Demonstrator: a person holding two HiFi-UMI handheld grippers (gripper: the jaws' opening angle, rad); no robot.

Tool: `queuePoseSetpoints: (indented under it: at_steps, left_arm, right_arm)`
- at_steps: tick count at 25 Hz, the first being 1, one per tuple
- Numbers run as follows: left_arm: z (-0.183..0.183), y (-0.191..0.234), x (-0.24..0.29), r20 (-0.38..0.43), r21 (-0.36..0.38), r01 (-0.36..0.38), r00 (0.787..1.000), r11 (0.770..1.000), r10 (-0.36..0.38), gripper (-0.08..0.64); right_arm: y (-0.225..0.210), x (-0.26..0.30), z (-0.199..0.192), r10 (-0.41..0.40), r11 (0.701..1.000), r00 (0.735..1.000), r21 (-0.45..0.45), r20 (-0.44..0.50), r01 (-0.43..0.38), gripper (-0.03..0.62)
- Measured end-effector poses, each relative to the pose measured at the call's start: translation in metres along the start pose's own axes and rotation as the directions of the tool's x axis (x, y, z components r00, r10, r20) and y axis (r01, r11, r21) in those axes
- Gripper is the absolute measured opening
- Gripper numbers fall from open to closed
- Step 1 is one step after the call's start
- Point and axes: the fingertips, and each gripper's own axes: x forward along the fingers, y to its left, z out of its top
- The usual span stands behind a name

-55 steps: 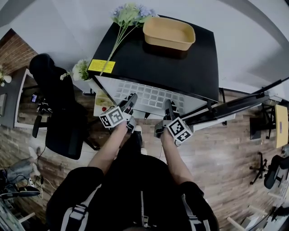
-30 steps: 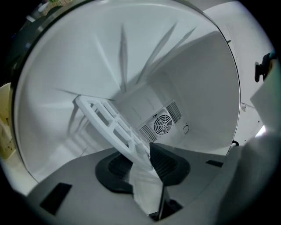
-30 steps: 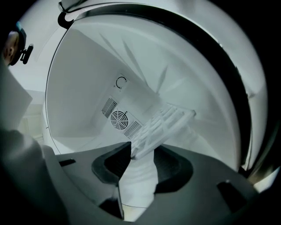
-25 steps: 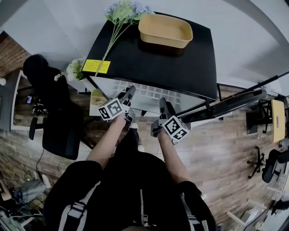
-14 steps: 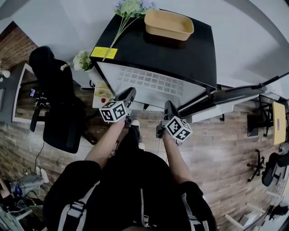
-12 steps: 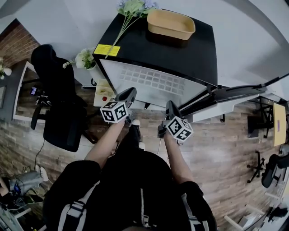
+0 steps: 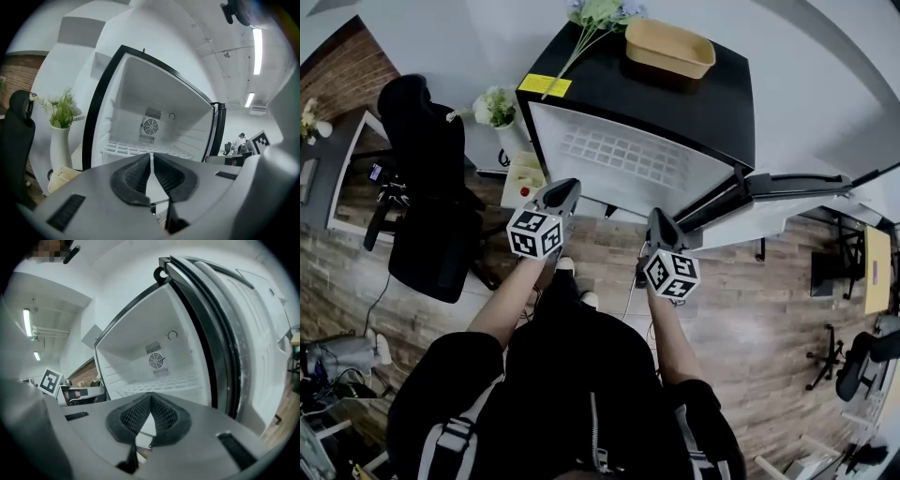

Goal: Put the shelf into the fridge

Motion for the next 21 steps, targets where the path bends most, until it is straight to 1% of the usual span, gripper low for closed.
queuePoseSetpoints:
  at_steps: [6,14,21]
  left_arm:
    - [0.001,0.002,-0.011,-0.013,0.022,-0.010,1.000,1.000,0.010,0.040]
    - [0.001,0.010,-0.016,-0.024,-0.008,-0.012,1.000,1.000,0.012,0.040]
    - [-0.002,0.011,-0.016,-0.038,-0.010,-0.002,0.999,1.000,0.002,0.040]
  right_arm:
    - [0.005,-0.008,0.001,-0.024,0.999,1.000,-0.046,-0.002,0.023,0.006]
    - [0.010,-0.008,-0.002,-0.037,0.999,0.999,-0.016,-0.009,0.037,0.006]
    - [0.013,-0.007,-0.006,-0.048,0.999,0.999,0.001,-0.017,0.048,0.006]
